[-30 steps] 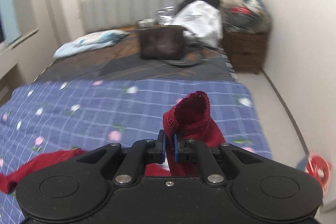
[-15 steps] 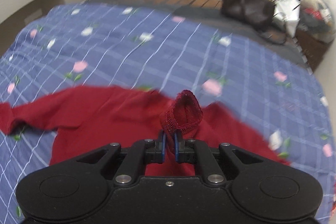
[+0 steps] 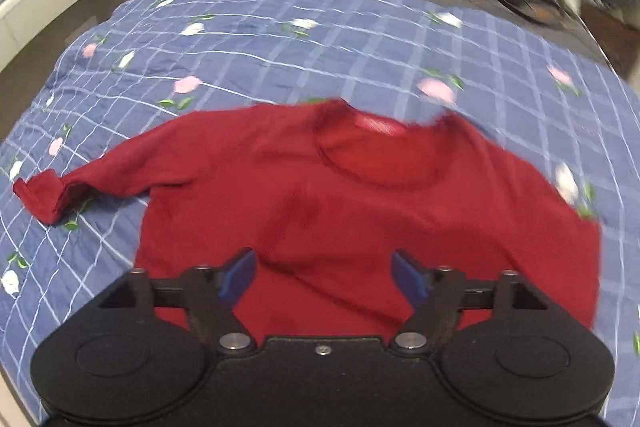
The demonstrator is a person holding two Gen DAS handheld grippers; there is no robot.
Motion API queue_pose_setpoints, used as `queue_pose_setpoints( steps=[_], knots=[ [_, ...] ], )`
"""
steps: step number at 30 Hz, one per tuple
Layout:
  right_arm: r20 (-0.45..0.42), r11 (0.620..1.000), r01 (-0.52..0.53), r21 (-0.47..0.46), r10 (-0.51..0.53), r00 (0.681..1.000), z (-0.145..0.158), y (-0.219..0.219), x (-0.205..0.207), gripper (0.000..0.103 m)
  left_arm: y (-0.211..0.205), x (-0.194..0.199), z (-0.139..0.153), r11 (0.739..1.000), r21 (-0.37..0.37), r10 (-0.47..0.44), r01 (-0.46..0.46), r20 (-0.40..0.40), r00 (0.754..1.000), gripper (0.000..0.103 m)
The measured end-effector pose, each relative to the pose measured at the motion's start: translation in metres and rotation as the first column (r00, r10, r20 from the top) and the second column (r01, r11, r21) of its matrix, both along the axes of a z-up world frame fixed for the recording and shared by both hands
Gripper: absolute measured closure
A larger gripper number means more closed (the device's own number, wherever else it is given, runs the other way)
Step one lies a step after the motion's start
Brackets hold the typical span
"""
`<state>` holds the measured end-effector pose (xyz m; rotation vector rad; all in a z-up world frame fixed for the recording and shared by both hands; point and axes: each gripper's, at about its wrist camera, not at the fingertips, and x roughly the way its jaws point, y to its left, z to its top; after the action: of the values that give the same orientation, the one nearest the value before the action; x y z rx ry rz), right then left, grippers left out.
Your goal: Fold small clothes
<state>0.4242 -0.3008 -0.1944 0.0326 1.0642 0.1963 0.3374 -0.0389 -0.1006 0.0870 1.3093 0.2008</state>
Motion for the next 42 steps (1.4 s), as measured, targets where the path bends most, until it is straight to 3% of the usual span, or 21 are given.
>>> queue_pose_setpoints(
  steps=[3, 7, 12, 17, 22, 27, 29, 31, 32, 34, 35, 37, 39, 42],
  knots=[
    [-0.049, 0.993, 0.113, 0.025, -0.112, 0.992, -0.002, -0.041, -0.027, 0.016, -0.021, 0.009, -0.010, 0.999, -0.035, -0.024, 0.024, -0.009, 1.000, 0.000],
    [-0.125, 0.965, 0.260, 0.023, -0.256, 0.959, -0.008, -0.104, -0.069, 0.014, -0.051, 0.034, -0.030, 0.994, -0.101, -0.036, 0.036, 0.004, 0.999, 0.001],
    [-0.158, 0.935, 0.354, -0.022, -0.352, 0.922, -0.014, -0.174, -0.088, 0.015, -0.087, 0.079, -0.063, 0.984, -0.170, -0.044, 0.053, 0.056, 0.997, 0.001],
    [-0.136, 0.919, 0.395, 0.005, -0.390, 0.911, -0.022, -0.228, -0.060, 0.025, -0.108, 0.130, -0.101, 0.979, -0.200, -0.013, 0.029, 0.078, 0.997, 0.005],
    [-0.141, 0.904, 0.420, 0.085, -0.406, 0.903, -0.044, -0.256, -0.004, 0.042, -0.102, 0.166, -0.129, 0.964, -0.261, 0.072, -0.057, 0.051, 0.996, 0.025],
    [-0.182, 0.870, 0.465, 0.162, -0.437, 0.881, -0.068, -0.265, 0.038, 0.047, -0.094, 0.187, -0.152, 0.936, -0.336, 0.106, -0.104, -0.012, 0.994, 0.027],
    [-0.198, 0.869, 0.465, 0.170, -0.432, 0.880, -0.077, -0.263, 0.048, 0.050, -0.093, 0.189, -0.158, 0.925, -0.366, 0.100, -0.107, -0.038, 0.994, 0.035],
    [-0.213, 0.874, 0.457, 0.166, -0.421, 0.882, -0.082, -0.257, 0.055, 0.059, -0.095, 0.191, -0.164, 0.917, -0.385, 0.084, -0.100, -0.060, 0.995, 0.054],
    [-0.216, 0.876, 0.454, 0.163, -0.417, 0.883, -0.084, -0.256, 0.058, 0.061, -0.096, 0.191, -0.167, 0.915, -0.392, 0.076, -0.098, -0.073, 0.994, 0.058],
    [-0.215, 0.877, 0.452, 0.166, -0.415, 0.884, -0.084, -0.254, 0.060, 0.066, -0.100, 0.191, -0.171, 0.917, -0.390, 0.059, -0.089, -0.089, 0.994, 0.087],
    [-0.219, 0.874, 0.456, 0.167, -0.418, 0.882, -0.085, -0.255, 0.059, 0.072, -0.102, 0.191, -0.172, 0.920, -0.382, 0.052, -0.082, -0.090, 0.995, 0.094],
    [-0.229, 0.871, 0.462, 0.166, -0.422, 0.877, -0.085, -0.257, 0.057, 0.090, -0.106, 0.189, -0.167, 0.924, -0.376, 0.042, -0.066, -0.073, 0.996, 0.100],
    [-0.218, 0.875, 0.454, 0.169, -0.416, 0.883, -0.082, -0.257, 0.055, 0.096, -0.109, 0.183, -0.153, 0.930, -0.366, 0.030, -0.030, -0.006, 1.000, 0.101],
    [-0.159, 0.875, 0.454, 0.169, -0.430, 0.889, -0.067, -0.257, 0.050, 0.097, -0.105, 0.171, -0.131, 0.930, -0.367, 0.043, -0.006, 0.093, 0.995, 0.101]
  ],
)
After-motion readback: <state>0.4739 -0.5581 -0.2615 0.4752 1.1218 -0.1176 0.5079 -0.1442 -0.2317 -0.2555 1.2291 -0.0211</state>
